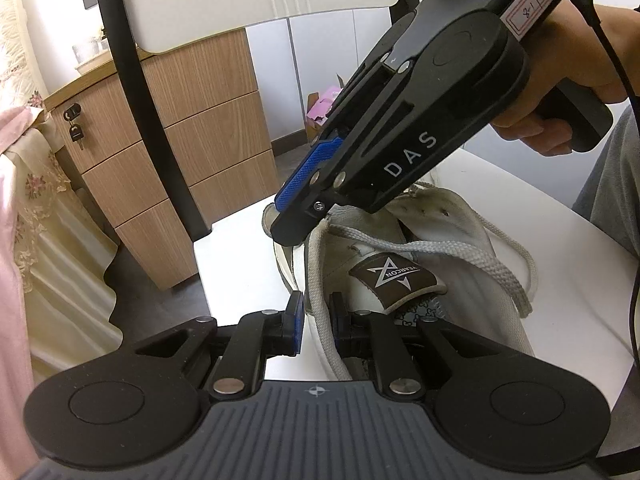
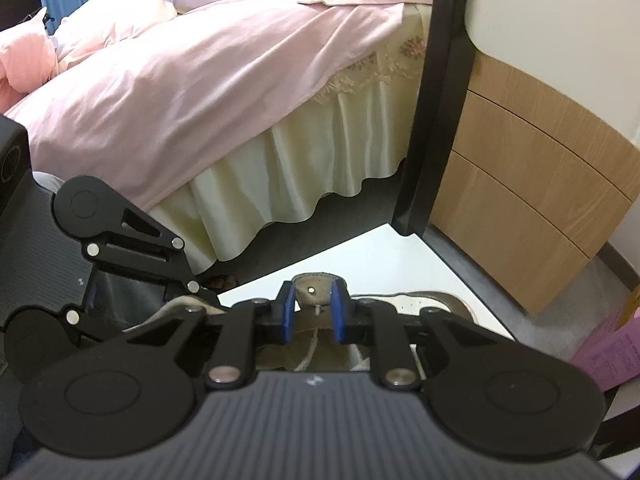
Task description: Lace up shoes with both hands
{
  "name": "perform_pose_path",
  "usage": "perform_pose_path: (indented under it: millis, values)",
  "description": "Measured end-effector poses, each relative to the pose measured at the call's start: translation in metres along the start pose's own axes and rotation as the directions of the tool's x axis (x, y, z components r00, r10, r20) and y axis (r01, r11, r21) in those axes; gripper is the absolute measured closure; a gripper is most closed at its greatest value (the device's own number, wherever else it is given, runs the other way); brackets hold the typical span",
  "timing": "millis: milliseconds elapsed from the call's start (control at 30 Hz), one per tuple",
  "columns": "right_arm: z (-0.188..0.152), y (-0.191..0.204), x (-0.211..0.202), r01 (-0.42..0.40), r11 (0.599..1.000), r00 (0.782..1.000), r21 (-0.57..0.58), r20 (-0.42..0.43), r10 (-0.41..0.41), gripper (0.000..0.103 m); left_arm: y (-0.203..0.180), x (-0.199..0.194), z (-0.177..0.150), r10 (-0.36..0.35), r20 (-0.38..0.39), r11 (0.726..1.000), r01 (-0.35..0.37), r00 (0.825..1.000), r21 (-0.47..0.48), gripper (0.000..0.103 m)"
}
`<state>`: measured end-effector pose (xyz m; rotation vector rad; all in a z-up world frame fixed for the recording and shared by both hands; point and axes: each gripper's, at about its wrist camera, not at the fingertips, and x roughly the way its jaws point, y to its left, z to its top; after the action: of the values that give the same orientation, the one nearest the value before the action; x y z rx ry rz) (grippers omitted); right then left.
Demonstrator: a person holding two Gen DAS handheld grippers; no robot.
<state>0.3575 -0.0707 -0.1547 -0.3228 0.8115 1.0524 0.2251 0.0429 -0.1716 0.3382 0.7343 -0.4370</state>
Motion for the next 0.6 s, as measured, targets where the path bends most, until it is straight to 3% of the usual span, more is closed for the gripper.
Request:
perform_pose_path:
  millis: [67,100,133,267,467,567,600]
  values:
    - [0.001,-0.001,-0.001,-0.002,1.000,1.000,0.018,-0.003,0.002,0.088,-0.001,0.000,0.000,0.001,-0.001,1.000,-0.001,1.000,0.000,0.088]
    - [0.001,-0.002,-0.002,-0.009,0.999,1.000,0.035,0.000,0.009,0.099,-0.001,0.000,0.000,0.001,-0.003,1.000,-0.001,1.000,0.000,0.088]
    - [0.001,-0.002,-0.002,0.000,0.999,1.000,0.035,0.003,0.000,0.102,-0.002,0.000,-0.001,0.000,-0.003,1.000,0.000,1.000,-0.001,0.088]
    - [0.001,0.000,-0.001,0.016,0.998,1.000,0.053,0.026,-0.017,0.102,0.000,0.001,0.000,-0.003,-0.004,1.000,0.003,1.000,-0.002,0.089]
    - [0.006,-0.004,-0.016,-0.008,0.992,0.985,0.123,0.170,-0.013,0.103,0.010,0.005,0.000,-0.011,-0.003,1.000,0.011,1.000,-0.005,0.089]
    - [0.006,-0.010,-0.023,-0.002,0.988,0.979,0.155,0.202,-0.030,0.102,0.012,0.007,0.000,-0.011,-0.004,1.000,0.011,1.000,-0.006,0.089]
    - [0.004,-0.014,-0.025,-0.008,0.986,0.978,0.167,0.205,-0.027,0.098,0.013,0.008,0.000,-0.011,-0.004,1.000,0.011,1.000,-0.006,0.089]
